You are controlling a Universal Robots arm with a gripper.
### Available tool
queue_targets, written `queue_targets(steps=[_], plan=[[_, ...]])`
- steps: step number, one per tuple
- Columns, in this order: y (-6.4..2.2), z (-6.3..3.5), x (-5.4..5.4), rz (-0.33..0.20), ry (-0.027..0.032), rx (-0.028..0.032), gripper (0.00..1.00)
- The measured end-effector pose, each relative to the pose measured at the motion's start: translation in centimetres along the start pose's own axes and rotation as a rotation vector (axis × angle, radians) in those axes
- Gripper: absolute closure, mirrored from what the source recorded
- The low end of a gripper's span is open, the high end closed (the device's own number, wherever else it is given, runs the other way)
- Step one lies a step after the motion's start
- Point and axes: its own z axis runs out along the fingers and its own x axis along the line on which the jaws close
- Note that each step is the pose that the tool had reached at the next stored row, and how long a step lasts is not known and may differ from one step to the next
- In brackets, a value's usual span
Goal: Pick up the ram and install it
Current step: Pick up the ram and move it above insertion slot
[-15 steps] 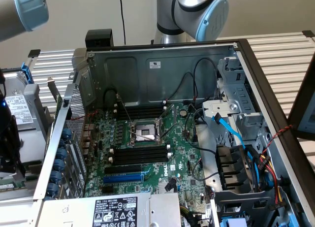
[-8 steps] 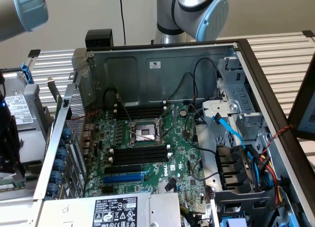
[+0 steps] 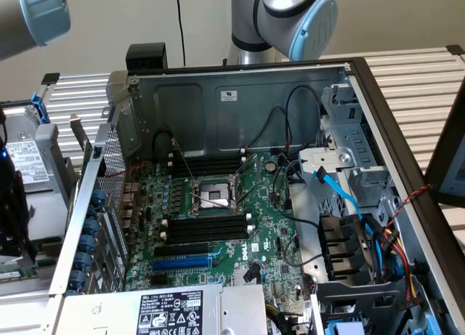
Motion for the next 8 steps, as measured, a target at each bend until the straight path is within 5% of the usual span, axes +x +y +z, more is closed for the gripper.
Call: queue_targets(steps=[8], plan=[[0.14,0.19,-0.03,0.002,0.0002,-0.0003,0.82]])
